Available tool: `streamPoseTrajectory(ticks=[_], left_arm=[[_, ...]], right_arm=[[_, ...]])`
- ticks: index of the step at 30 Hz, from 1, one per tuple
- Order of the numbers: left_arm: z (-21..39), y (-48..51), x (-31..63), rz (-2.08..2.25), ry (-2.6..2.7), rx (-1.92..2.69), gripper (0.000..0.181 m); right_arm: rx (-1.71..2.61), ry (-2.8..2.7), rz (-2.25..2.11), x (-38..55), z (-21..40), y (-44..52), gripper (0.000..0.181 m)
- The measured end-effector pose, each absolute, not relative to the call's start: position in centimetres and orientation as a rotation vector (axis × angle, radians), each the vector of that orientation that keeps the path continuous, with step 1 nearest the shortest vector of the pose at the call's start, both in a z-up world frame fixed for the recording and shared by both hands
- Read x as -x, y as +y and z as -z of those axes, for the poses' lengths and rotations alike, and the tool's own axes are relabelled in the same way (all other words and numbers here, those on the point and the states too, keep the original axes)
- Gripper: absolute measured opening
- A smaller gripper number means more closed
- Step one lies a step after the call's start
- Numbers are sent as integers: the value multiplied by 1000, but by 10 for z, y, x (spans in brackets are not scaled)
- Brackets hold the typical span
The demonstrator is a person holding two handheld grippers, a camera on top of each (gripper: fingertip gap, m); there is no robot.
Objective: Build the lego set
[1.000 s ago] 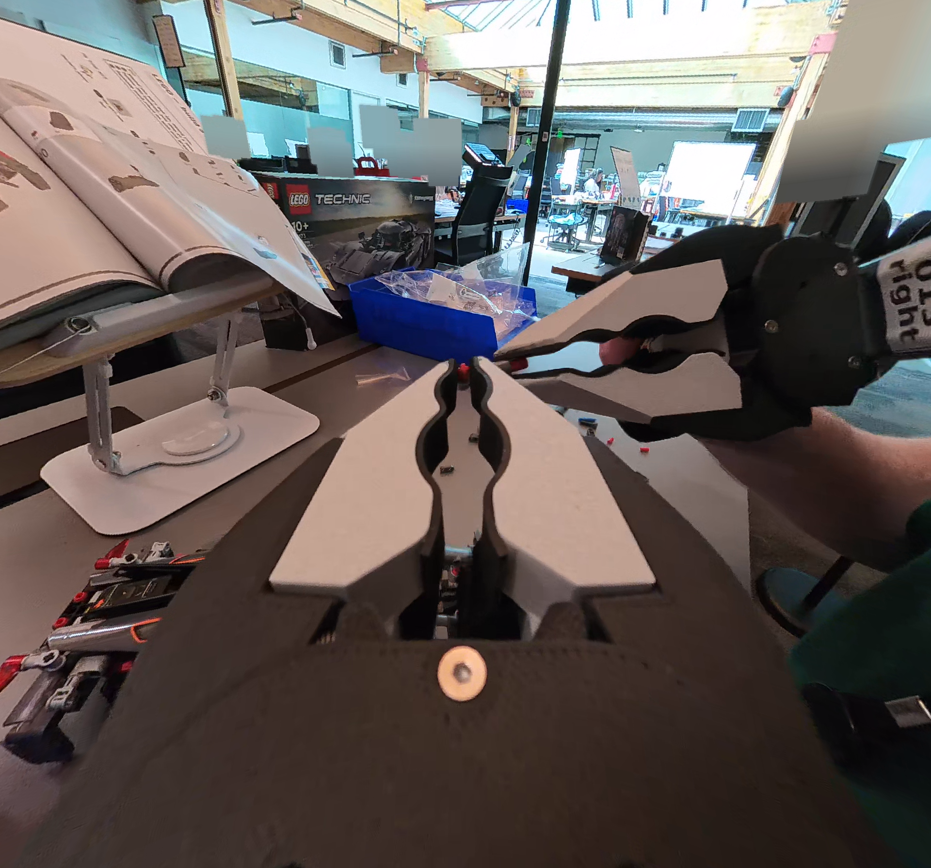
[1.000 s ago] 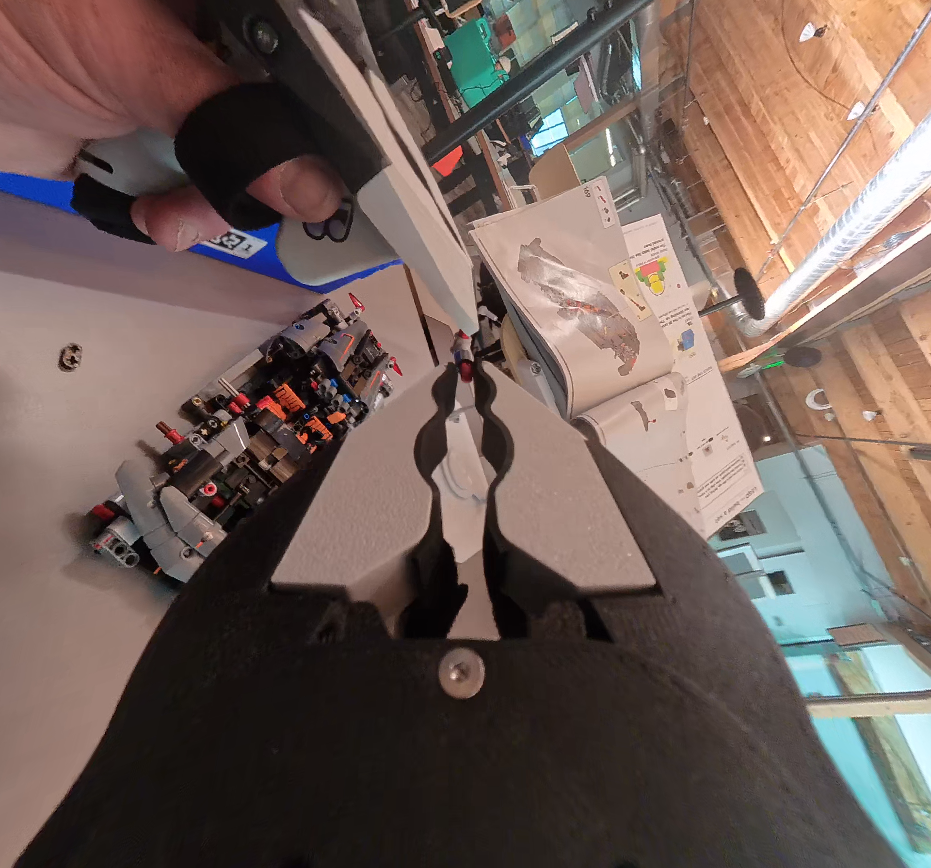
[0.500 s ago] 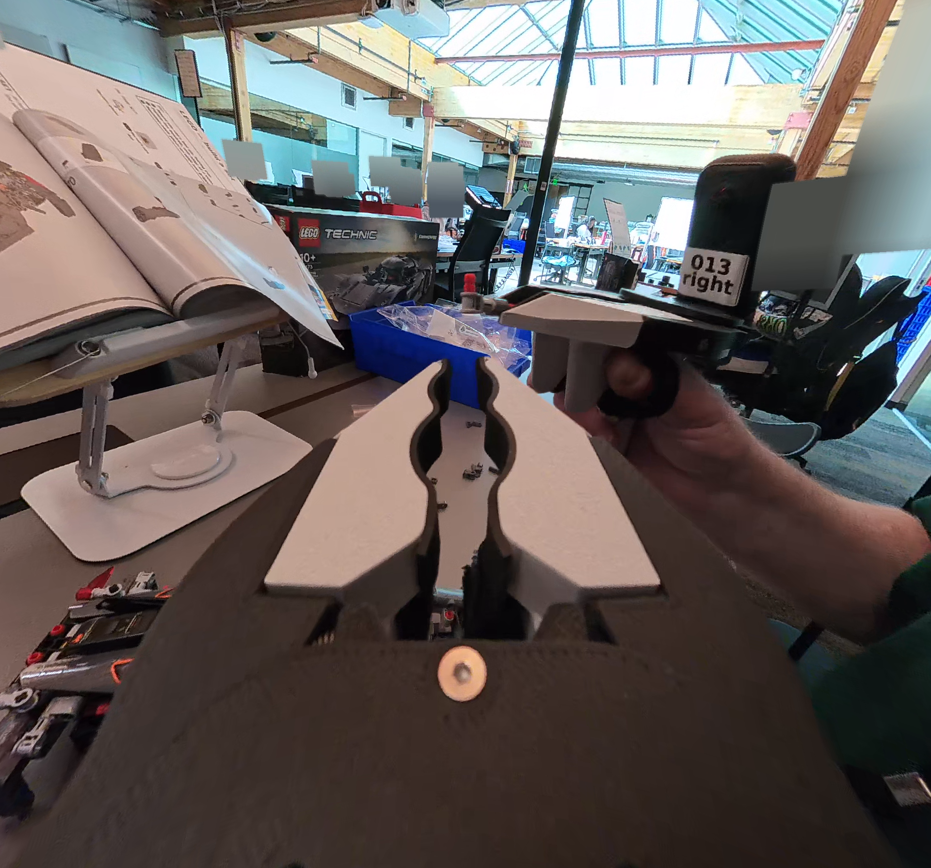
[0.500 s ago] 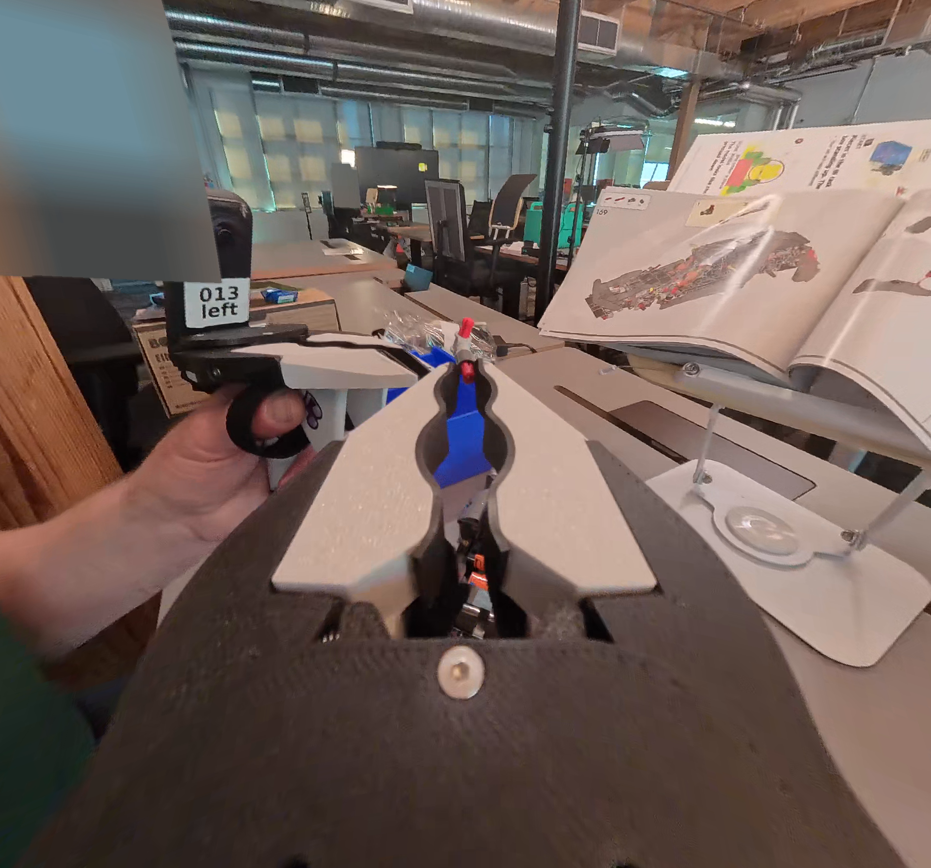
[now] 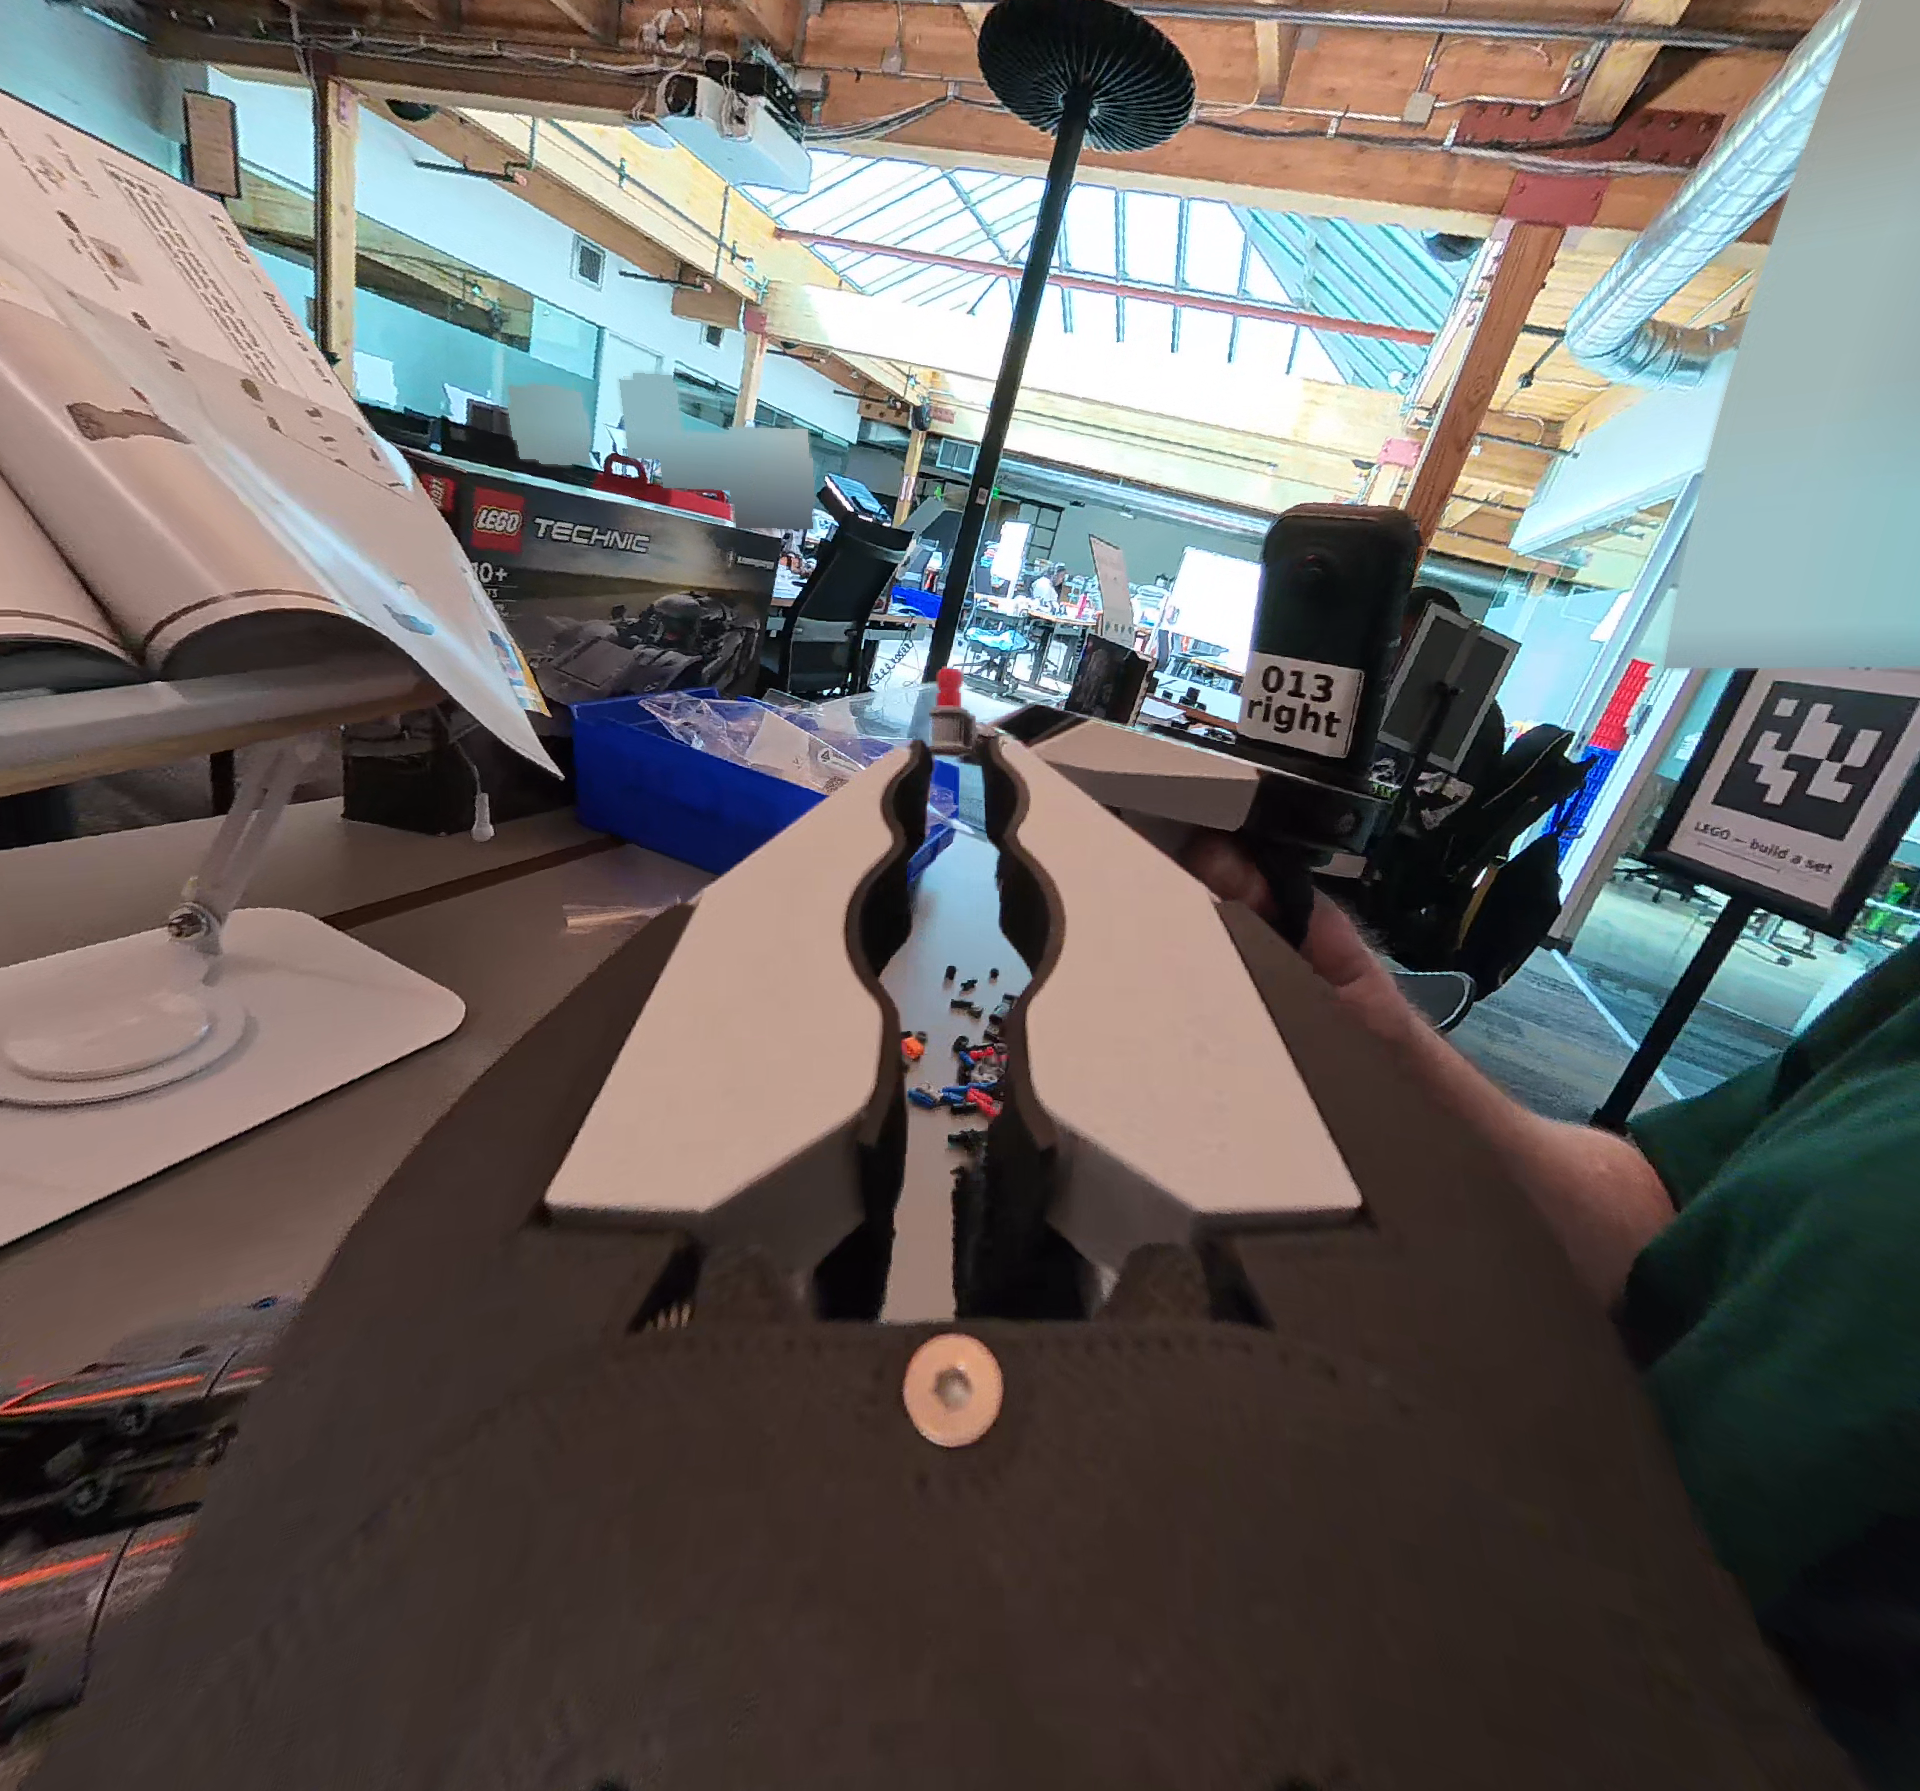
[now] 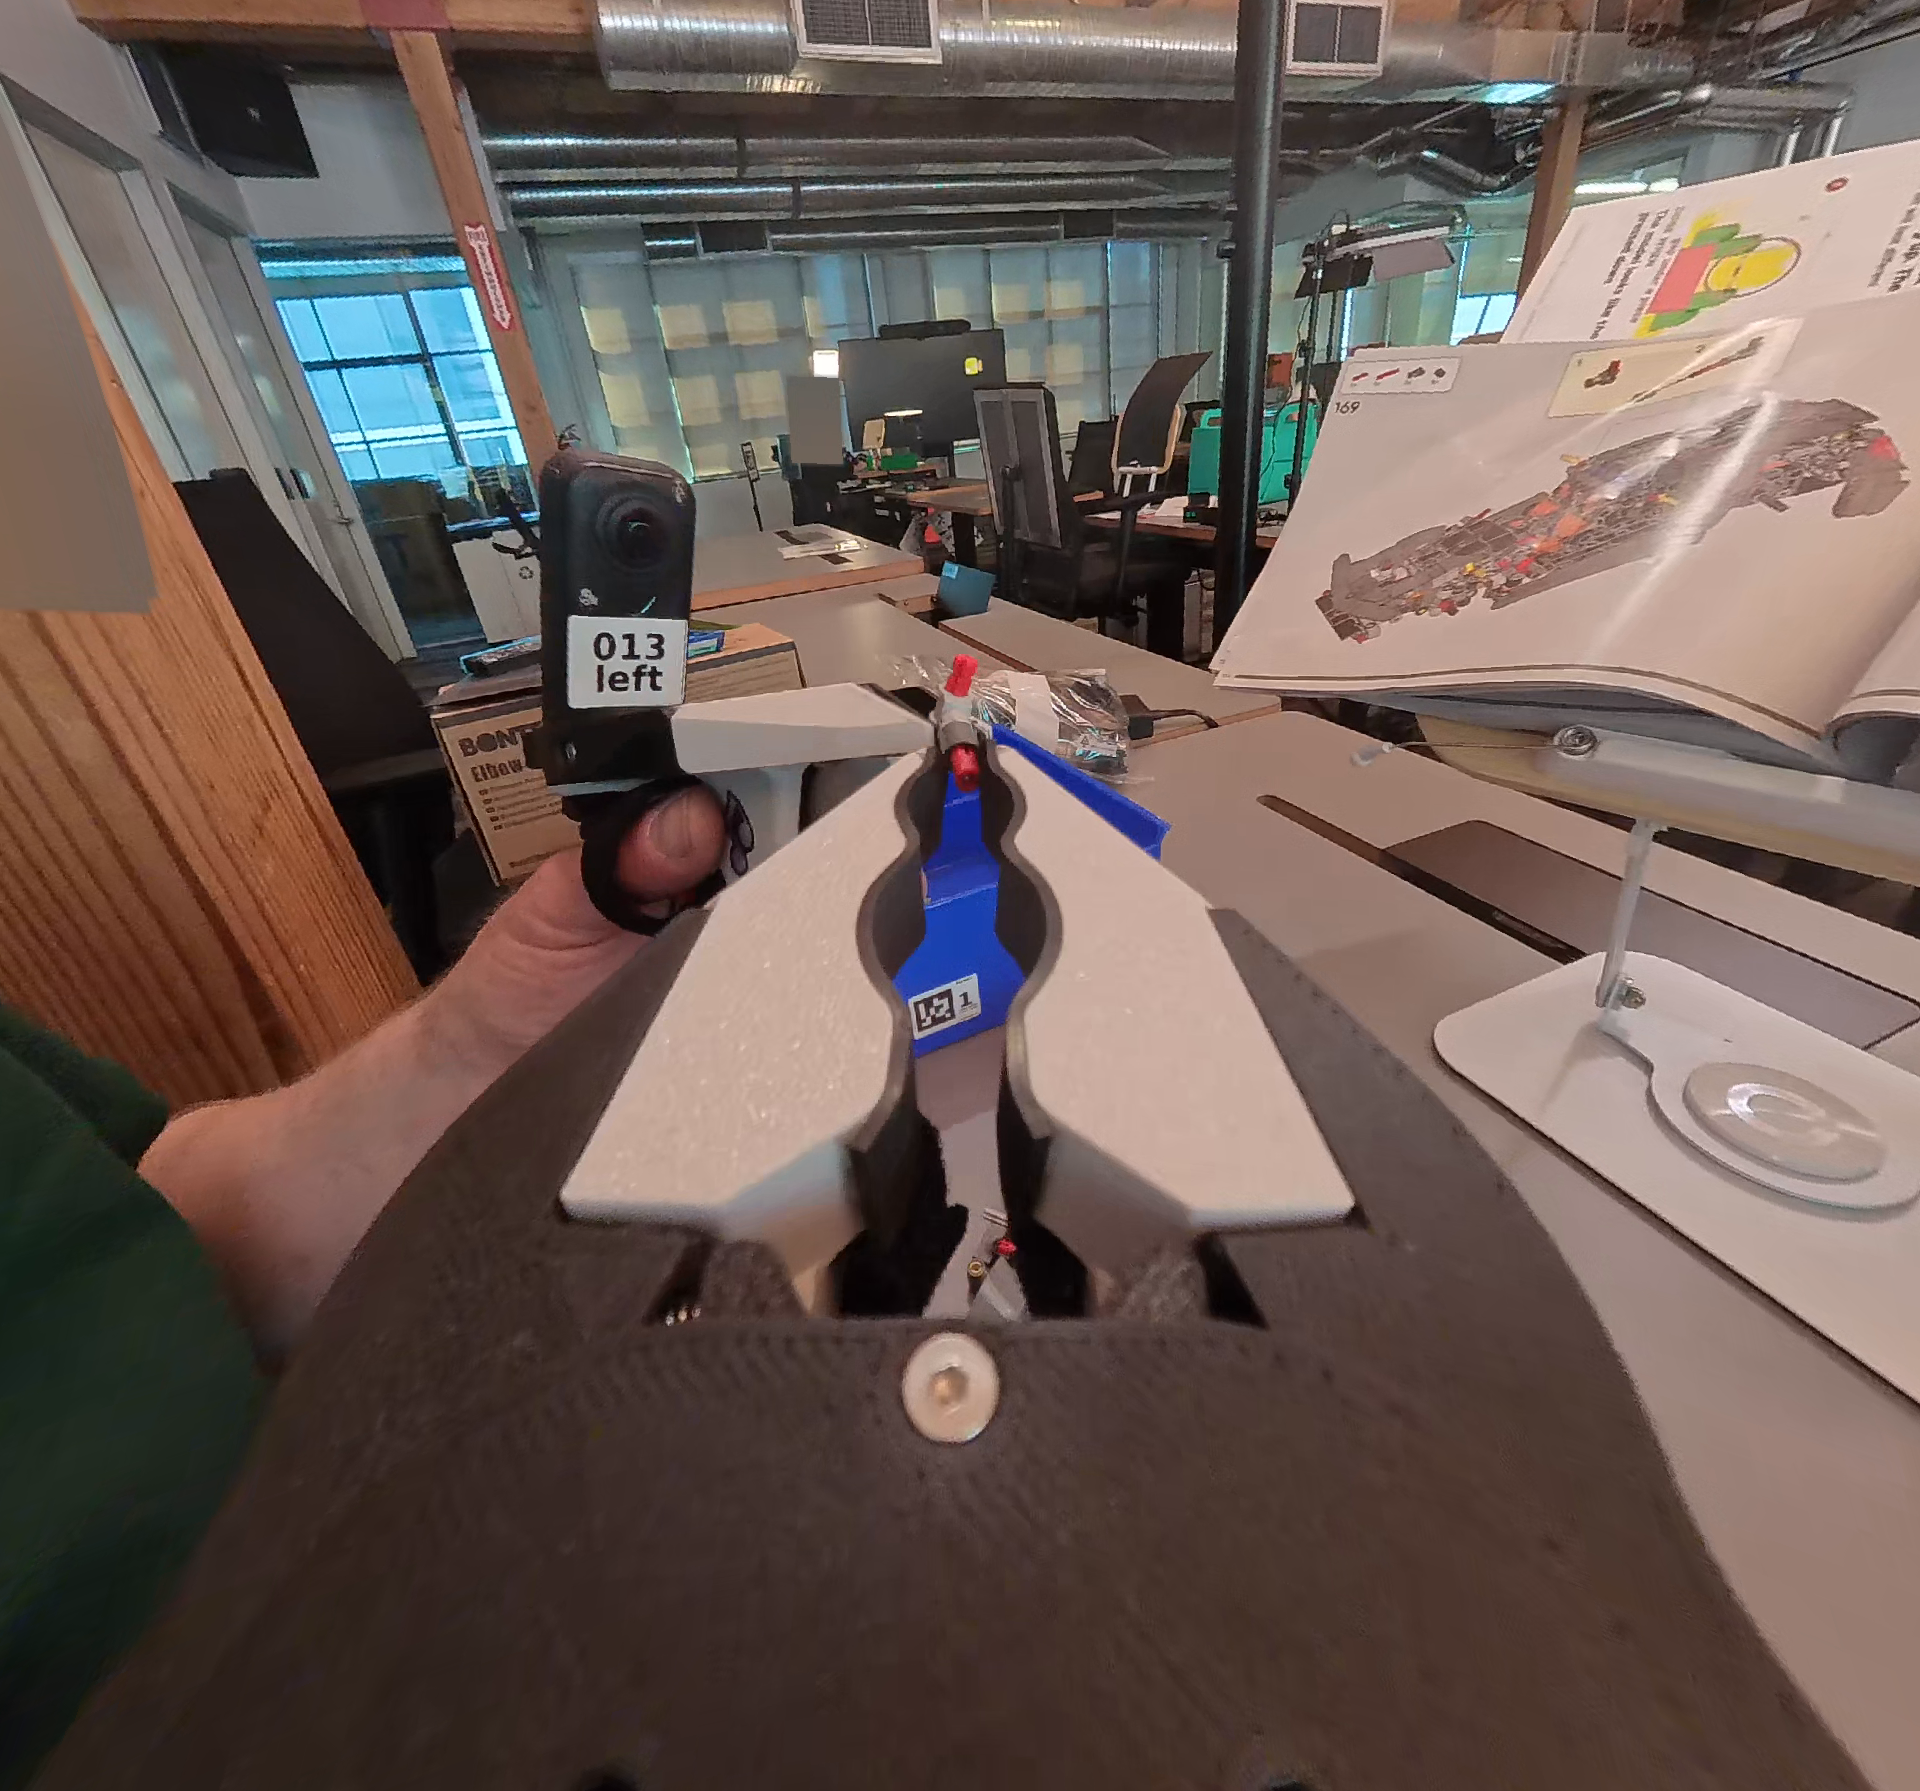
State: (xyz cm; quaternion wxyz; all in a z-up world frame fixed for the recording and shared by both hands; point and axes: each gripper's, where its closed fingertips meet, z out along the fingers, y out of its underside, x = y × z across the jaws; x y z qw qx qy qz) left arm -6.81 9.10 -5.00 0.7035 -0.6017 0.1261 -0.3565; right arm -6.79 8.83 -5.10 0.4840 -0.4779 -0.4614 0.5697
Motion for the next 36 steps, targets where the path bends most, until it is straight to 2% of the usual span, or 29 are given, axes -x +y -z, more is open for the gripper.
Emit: streamPoseTrajectory(ticks=[36], left_arm=[[32,82,79,823,262,1230,4]], right_arm=[[1154,-1125,-1435,71,46,84,3]])
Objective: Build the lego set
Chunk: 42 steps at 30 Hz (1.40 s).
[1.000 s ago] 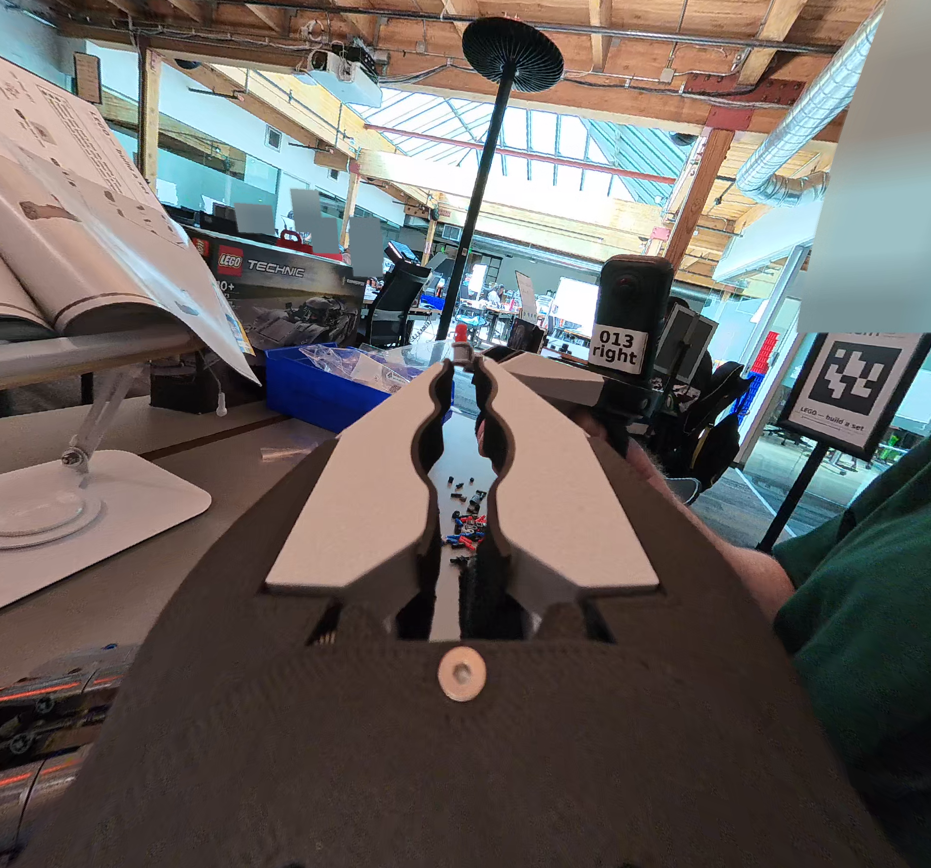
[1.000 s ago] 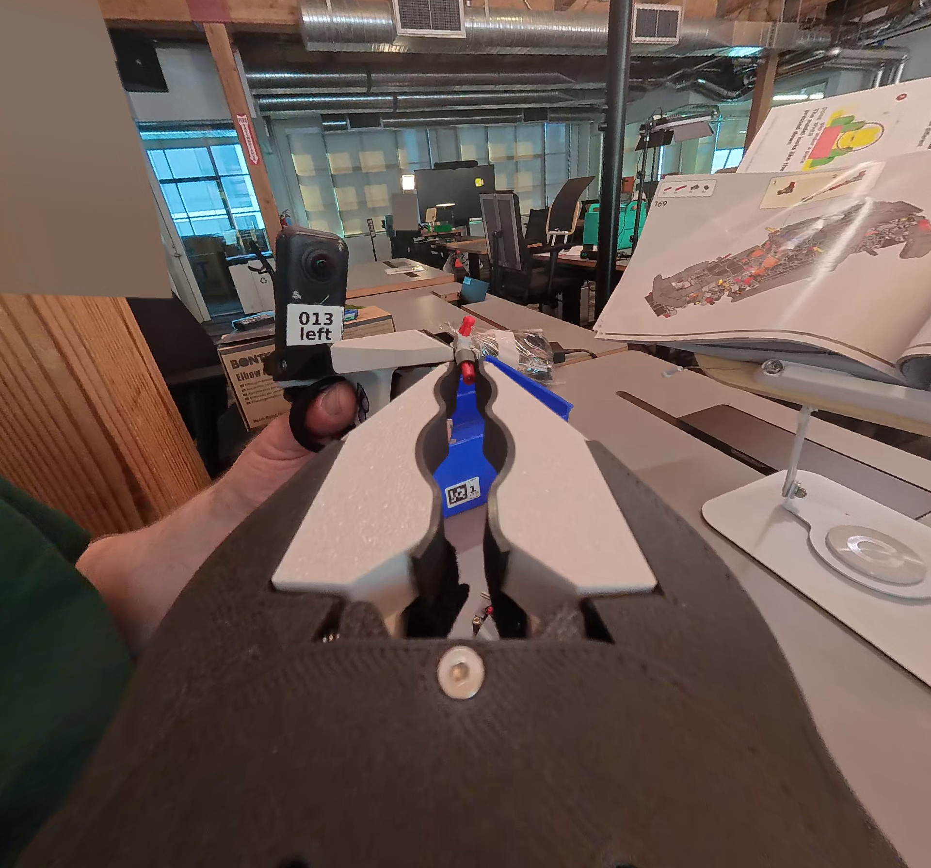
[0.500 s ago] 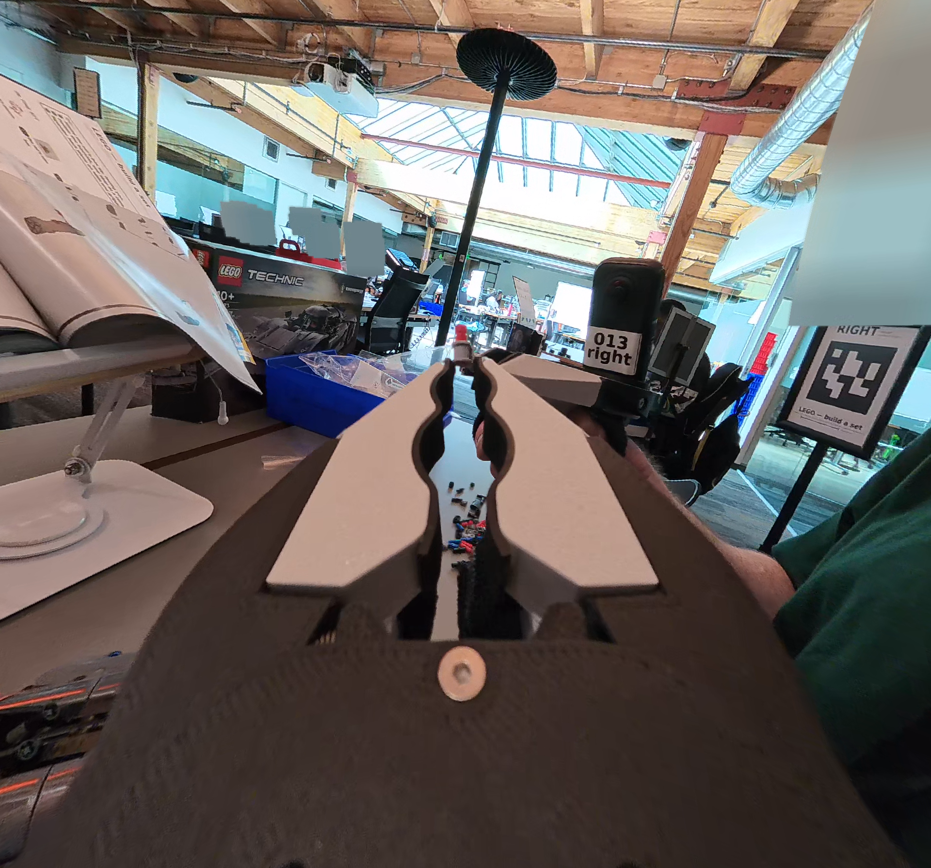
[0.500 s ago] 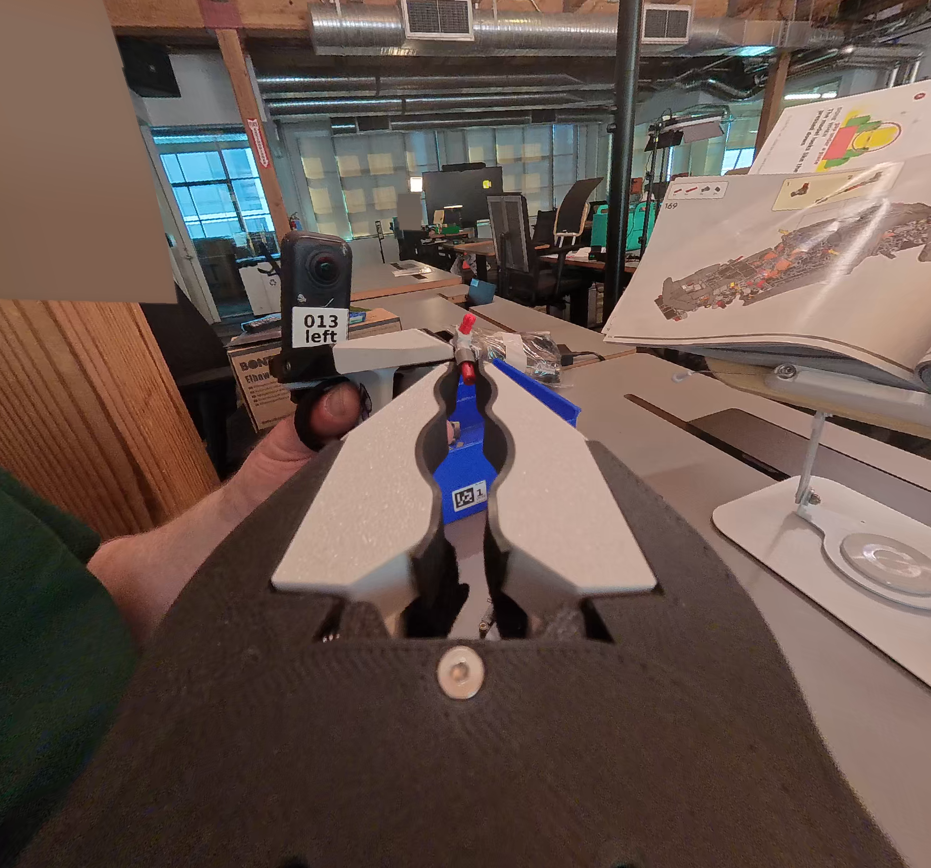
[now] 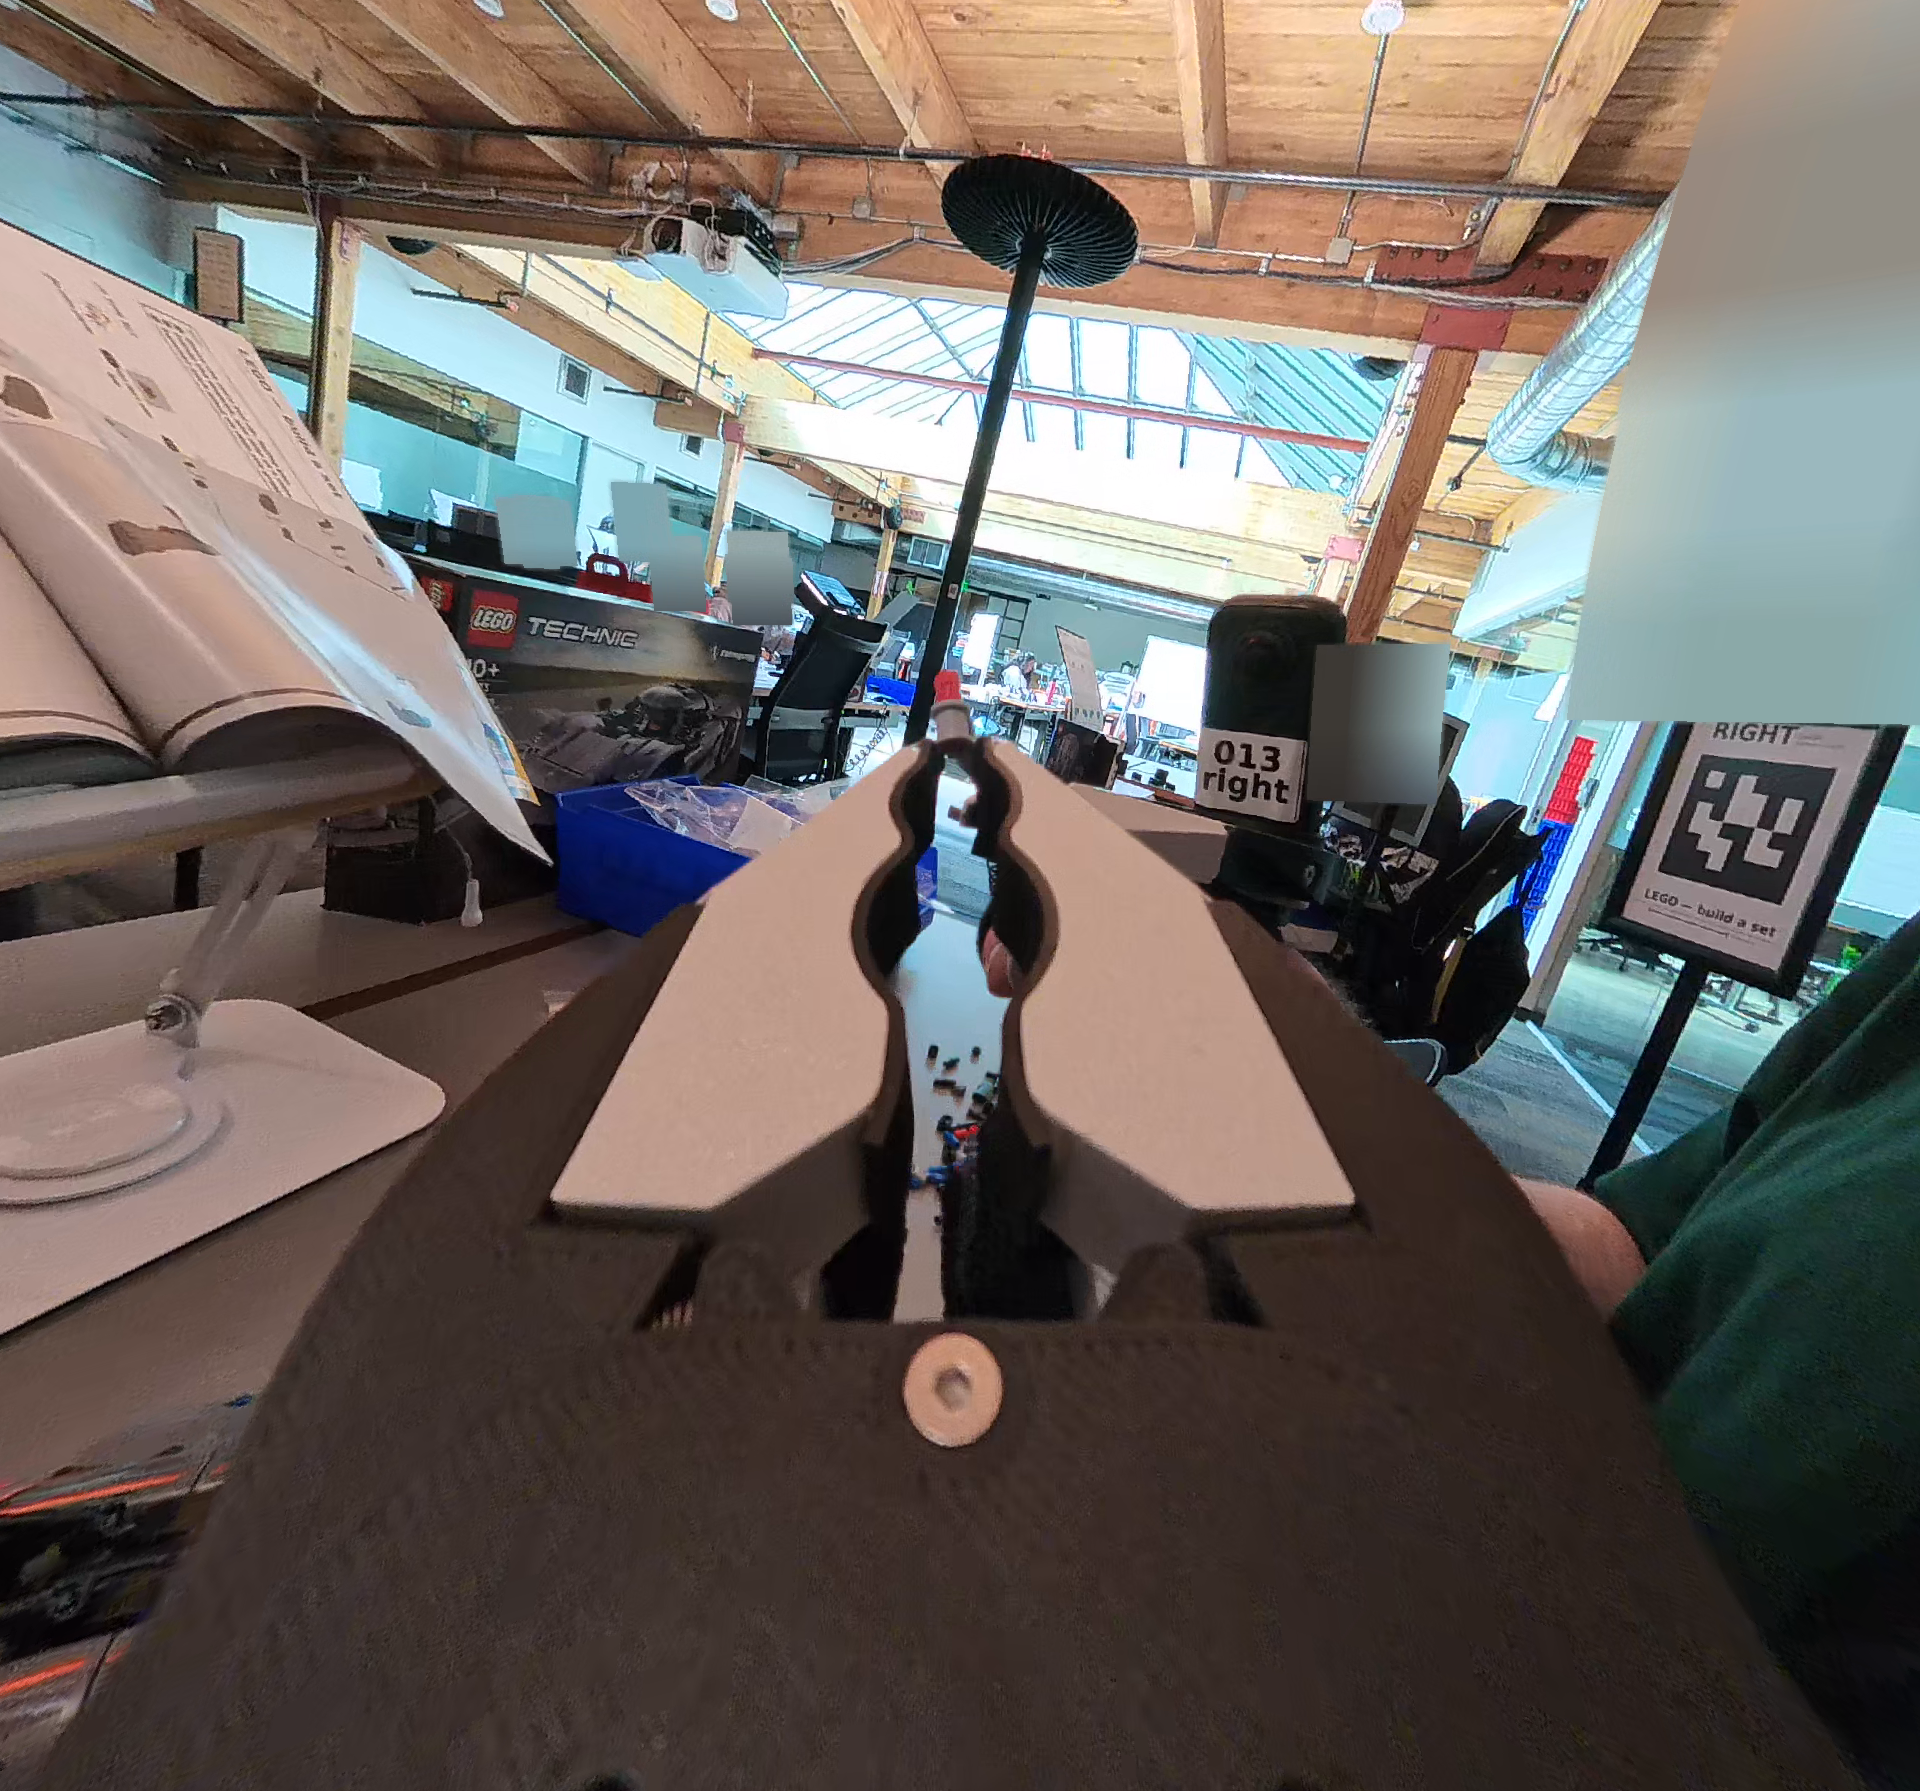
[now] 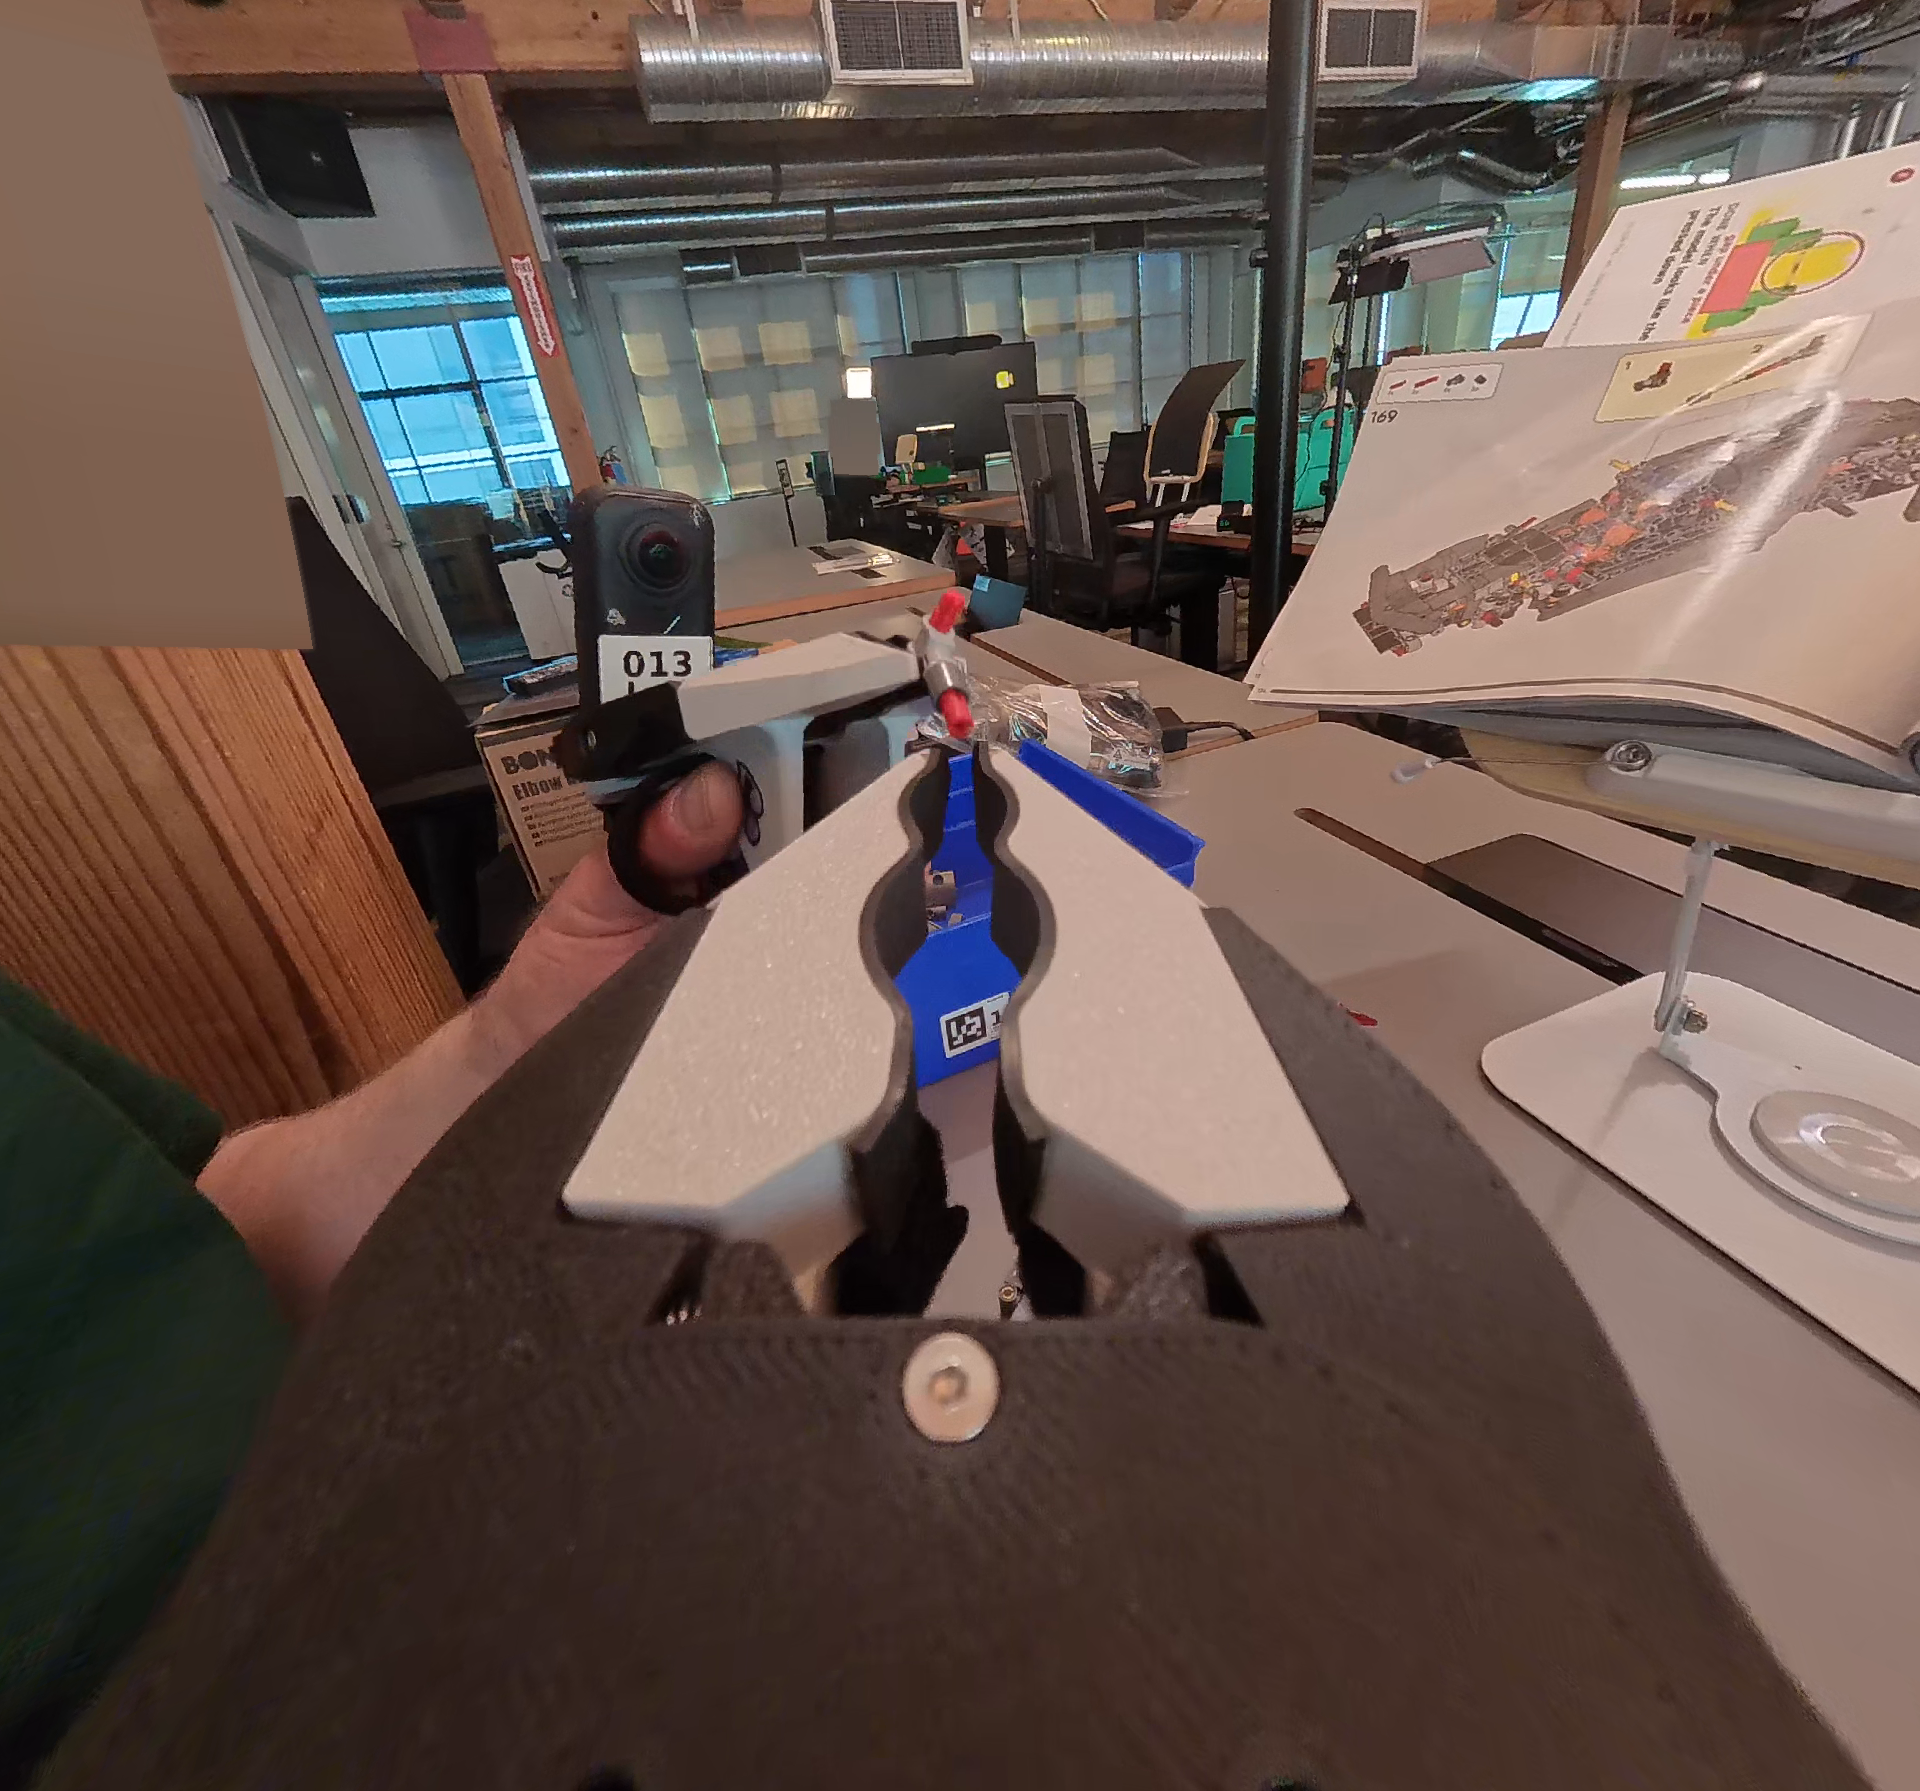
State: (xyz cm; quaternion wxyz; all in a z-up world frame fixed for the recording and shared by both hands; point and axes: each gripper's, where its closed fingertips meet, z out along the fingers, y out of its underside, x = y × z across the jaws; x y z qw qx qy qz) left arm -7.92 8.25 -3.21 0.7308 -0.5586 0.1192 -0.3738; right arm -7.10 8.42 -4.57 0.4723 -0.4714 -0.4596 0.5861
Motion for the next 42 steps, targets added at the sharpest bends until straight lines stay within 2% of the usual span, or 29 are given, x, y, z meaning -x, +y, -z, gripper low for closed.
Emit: streamPoseTrajectory(ticks=[15,27,32,36,42], left_arm=[[23,84,101,949,171,1154,3],[37,77,58,820,447,1287,3],[44,75,45,835,534,1330,3],[46,73,41,887,551,1326,4],[46,71,41,982,547,1307,3]], right_arm=[[1176,-1085,-1412,61,46,93,2],[1115,-1208,-1469,60,31,84,17],[1073,-1305,-1546,62,28,73,15],[1045,-1358,-1519,64,30,68,4],[1023,-1376,-1523,64,32,67,3]])
